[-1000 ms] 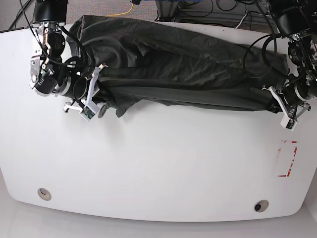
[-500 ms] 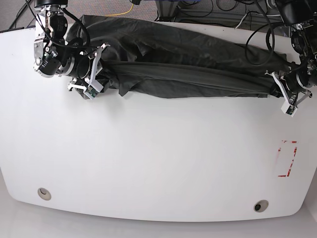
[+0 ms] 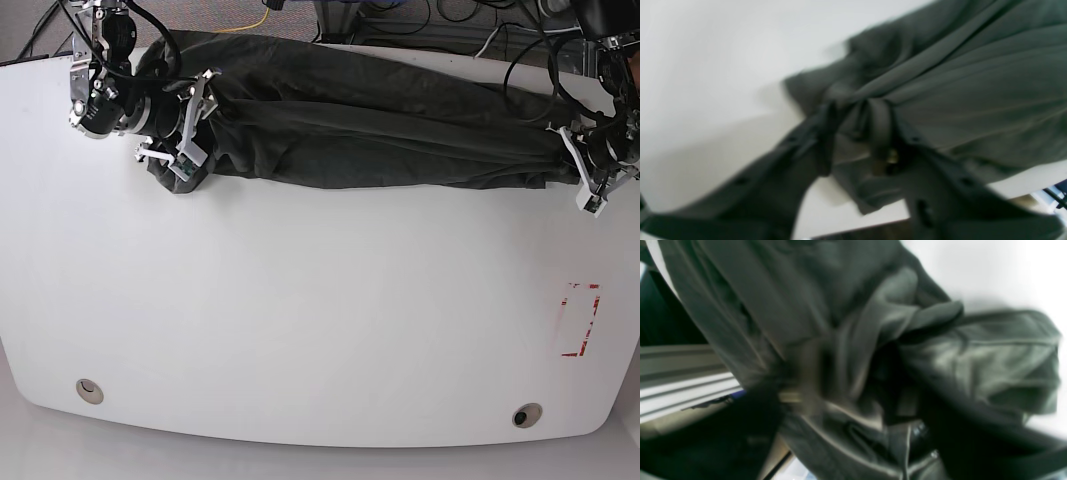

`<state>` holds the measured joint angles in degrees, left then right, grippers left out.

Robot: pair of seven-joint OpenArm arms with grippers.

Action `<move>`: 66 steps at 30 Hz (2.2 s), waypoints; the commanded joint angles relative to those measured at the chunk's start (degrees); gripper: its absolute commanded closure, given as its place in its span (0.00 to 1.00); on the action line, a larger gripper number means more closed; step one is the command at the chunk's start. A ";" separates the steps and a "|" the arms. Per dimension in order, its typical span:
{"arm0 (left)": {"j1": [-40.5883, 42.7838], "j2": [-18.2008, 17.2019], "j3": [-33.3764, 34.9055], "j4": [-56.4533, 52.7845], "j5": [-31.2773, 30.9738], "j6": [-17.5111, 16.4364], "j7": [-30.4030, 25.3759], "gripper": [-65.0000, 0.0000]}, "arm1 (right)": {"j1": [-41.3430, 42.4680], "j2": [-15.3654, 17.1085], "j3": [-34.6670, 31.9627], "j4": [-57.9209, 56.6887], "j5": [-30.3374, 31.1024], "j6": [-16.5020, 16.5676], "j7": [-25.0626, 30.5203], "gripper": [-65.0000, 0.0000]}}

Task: Layout the t-shirt on the table in an organized manner, then fold the t-shirt properly
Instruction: 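Lift the hem with both grippers and fold it toward the collar edge, then pull the ends of the folded grey strip apart with both grippers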

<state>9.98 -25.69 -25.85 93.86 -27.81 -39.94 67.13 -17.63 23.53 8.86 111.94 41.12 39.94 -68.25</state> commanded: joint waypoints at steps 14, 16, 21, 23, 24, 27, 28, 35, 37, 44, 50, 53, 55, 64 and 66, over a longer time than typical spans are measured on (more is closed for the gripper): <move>-3.52 -5.74 -1.10 0.95 -0.54 -0.06 -0.10 0.50 | -4.04 1.13 15.80 4.06 10.96 0.06 0.60 0.09; -4.92 -5.74 -3.03 0.95 -0.63 -0.06 -0.01 0.50 | -4.04 1.31 19.40 3.88 14.57 0.06 0.60 0.10; -8.53 -5.65 -6.11 1.21 -0.80 -0.06 1.31 0.50 | -3.60 1.31 24.85 3.71 20.90 0.06 0.60 0.11; -9.93 -5.47 -6.11 2.36 -0.80 -0.06 1.83 0.50 | -2.55 0.87 24.94 3.62 23.10 0.06 0.60 0.11; -10.29 -5.30 -6.11 2.79 -0.80 -0.06 1.92 0.50 | -2.28 0.78 24.85 3.53 23.71 0.06 0.60 0.11; -10.46 -2.66 -5.14 5.34 -0.80 -0.06 2.27 0.50 | -1.84 -1.95 22.83 1.95 25.91 0.06 0.60 0.12; -10.37 -1.96 -4.70 6.14 -0.71 -0.06 2.27 0.50 | -1.23 -2.83 21.77 1.51 25.91 0.06 0.60 0.12; -7.21 1.82 -1.01 10.27 -0.71 -0.06 2.27 0.50 | 0.44 -8.89 15.18 -3.24 22.22 0.06 0.60 0.56; -5.80 2.35 -0.48 11.15 -0.71 -0.06 2.27 0.51 | 0.44 -9.95 13.77 -3.85 19.84 0.06 0.60 0.76; -1.76 5.25 -0.31 10.79 -0.45 -0.06 2.27 0.84 | -0.79 -9.24 7.01 -3.94 15.27 0.06 0.60 0.97; 1.85 4.37 1.01 8.42 -0.36 -0.06 2.27 0.88 | -2.64 -7.75 5.60 -3.94 13.95 0.06 0.60 0.94; 3.69 2.97 2.68 6.75 -0.36 -0.06 2.19 0.88 | -4.22 -6.52 5.60 -4.29 13.43 0.06 0.60 0.94; 4.40 2.26 3.47 5.26 -0.36 -0.06 2.19 0.88 | -4.48 -5.81 5.60 -4.91 11.84 0.06 0.69 0.94; 5.28 0.68 3.82 -2.13 -0.45 -0.06 1.83 0.88 | -3.16 -3.79 4.98 -8.51 0.85 0.06 3.85 0.94; 5.28 0.68 3.91 -3.01 -0.45 -0.06 1.22 0.88 | -2.64 -3.09 3.84 -10.09 -0.46 0.06 5.35 0.94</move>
<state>15.35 -24.38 -21.96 91.35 -29.02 -40.07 68.93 -21.26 19.05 13.26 102.28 40.03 39.66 -65.28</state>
